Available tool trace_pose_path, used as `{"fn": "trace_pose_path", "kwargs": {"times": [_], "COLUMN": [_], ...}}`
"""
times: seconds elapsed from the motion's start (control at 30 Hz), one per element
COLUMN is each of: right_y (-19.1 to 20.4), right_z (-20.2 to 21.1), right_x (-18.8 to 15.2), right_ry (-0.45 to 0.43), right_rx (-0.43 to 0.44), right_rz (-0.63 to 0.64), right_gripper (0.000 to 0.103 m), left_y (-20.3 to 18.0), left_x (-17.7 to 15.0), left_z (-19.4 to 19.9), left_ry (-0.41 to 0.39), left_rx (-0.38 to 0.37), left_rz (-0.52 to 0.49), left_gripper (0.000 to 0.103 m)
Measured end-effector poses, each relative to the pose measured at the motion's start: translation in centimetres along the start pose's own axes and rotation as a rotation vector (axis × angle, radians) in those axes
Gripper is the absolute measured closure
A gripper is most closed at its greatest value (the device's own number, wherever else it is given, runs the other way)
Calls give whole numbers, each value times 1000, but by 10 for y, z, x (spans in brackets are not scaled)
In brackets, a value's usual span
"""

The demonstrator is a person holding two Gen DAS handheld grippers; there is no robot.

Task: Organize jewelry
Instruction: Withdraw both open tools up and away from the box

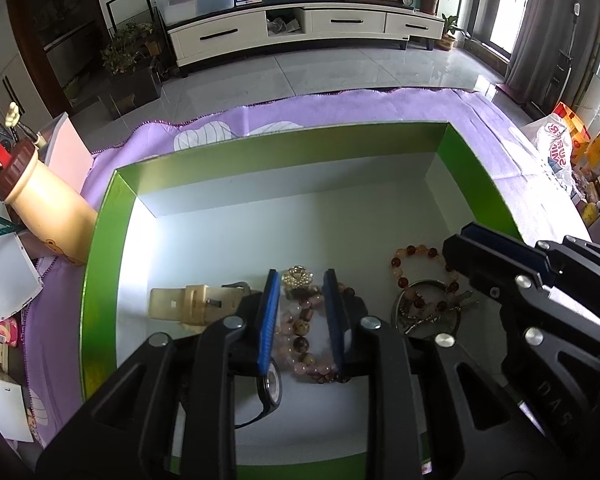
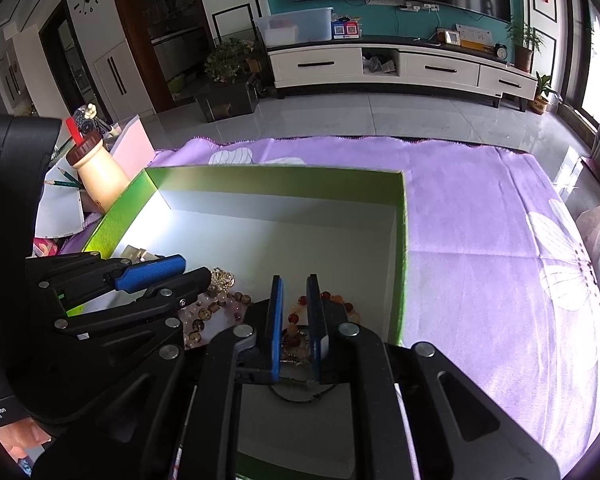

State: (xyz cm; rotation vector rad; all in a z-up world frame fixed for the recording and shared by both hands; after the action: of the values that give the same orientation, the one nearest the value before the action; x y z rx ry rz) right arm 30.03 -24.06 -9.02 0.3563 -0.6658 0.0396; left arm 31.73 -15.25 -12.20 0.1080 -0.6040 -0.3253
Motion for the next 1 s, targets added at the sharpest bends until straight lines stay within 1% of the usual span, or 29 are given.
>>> {"fn": "trace_pose_path", "kwargs": {"times": [0.03,0.1,0.17,0.23,0.27,0.33,0.4,0.47,0.5,0.53,0.57,0.67,0.7,0.77,0.83,0.93,1.0], "right_y": [1,2,3,5,5,7,9,10,11,11,11,15,17,19,23,31,34], "right_z": [4,10,19,26,31,39,48,58,63,68,71,83,87,93,98,106,110], "right_x": [2,4,7,9,10,12,14,17,18,19,20,22,22,24,25,25,26], "right_ry": [-7,-18,-30,-36,-40,-45,-51,-55,-60,-63,-64,-62,-62,-58,-49,-31,-23], "right_rx": [0,-1,-3,-7,-10,-18,-31,-41,-49,-55,-60,-77,-83,-88,-93,-116,-119], "right_rz": [0,2,7,14,18,25,29,28,26,26,26,25,24,23,24,41,42], "right_gripper": [92,91,88,82,80,72,65,55,46,38,36,27,23,20,9,1,1], "left_y": [0,1,2,3,4,7,12,17,21,25,29,40,44,52,58,68,75], "left_x": [0,1,3,4,4,5,6,6,6,7,7,8,7,7,6,6,6], "left_z": [3,10,18,25,31,40,47,55,59,63,67,78,83,93,101,112,119], "left_ry": [-5,-15,-29,-37,-45,-56,-64,-71,-73,-75,-79,-86,-89,-96,-100,-99,-96], "left_rx": [2,4,4,4,3,7,18,24,32,39,44,53,59,73,81,101,109], "left_rz": [-1,-2,-2,0,2,5,13,24,31,38,45,62,69,81,91,109,121], "left_gripper": [75,65,60,54,49,44,33,27,21,18,14,11,10,6,2,2,2]}}
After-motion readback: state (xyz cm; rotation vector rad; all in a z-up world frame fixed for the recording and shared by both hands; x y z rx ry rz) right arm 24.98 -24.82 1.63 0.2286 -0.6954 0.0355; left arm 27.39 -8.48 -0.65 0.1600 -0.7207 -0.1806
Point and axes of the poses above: each gripper's, at about its wrist camera, not at the fingertips, and z roughly against the way its jaws point, y to its left, x to its top, the point moved 8 cm from there along -z, roughly the way its jaws point, and after that the axes turned 11 degrees about x, right-handed, at the moved point
